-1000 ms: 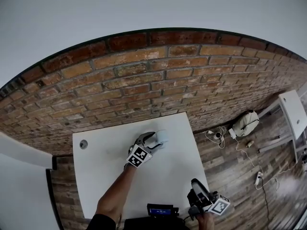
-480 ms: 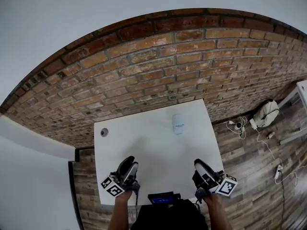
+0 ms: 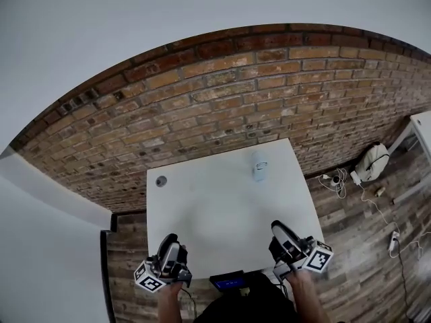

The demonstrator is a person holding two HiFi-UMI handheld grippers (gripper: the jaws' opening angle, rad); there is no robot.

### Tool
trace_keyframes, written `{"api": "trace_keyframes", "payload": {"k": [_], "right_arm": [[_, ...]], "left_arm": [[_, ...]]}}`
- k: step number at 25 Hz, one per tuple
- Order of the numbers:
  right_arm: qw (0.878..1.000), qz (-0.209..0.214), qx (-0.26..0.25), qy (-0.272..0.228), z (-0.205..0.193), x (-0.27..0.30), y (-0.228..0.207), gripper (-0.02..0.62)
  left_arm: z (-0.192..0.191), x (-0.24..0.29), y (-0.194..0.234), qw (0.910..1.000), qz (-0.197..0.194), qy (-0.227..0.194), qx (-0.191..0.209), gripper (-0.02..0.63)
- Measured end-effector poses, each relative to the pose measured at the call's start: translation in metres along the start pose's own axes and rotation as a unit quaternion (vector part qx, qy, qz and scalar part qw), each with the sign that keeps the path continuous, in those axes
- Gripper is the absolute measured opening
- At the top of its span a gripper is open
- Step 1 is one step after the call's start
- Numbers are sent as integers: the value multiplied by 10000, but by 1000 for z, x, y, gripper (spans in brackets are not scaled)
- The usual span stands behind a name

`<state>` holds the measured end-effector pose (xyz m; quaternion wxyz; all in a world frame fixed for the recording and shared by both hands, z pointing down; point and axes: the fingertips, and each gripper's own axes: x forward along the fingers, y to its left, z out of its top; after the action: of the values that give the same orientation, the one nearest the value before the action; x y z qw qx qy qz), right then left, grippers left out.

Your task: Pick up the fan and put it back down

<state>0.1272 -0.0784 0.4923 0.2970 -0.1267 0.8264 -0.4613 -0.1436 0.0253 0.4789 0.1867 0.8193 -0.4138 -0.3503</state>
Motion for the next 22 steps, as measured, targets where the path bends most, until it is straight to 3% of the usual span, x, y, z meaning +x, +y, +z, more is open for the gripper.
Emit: {"api": "trace_keyframes", "payload": {"k": [12, 17, 22], "right_arm": [[9992, -309, -160, -188, -103, -75, 99, 60], [9989, -240, -366, -146, -110, -89, 125, 53], [9994, 82, -315, -149, -103, -88, 138, 12]], "left_arm": [[-5, -90, -105, 9948, -947, -135, -346, 107], [2, -95, -132, 9927, -1174, -204, -196, 107], [12, -85, -163, 9863, -1634, -167, 116, 57]]}}
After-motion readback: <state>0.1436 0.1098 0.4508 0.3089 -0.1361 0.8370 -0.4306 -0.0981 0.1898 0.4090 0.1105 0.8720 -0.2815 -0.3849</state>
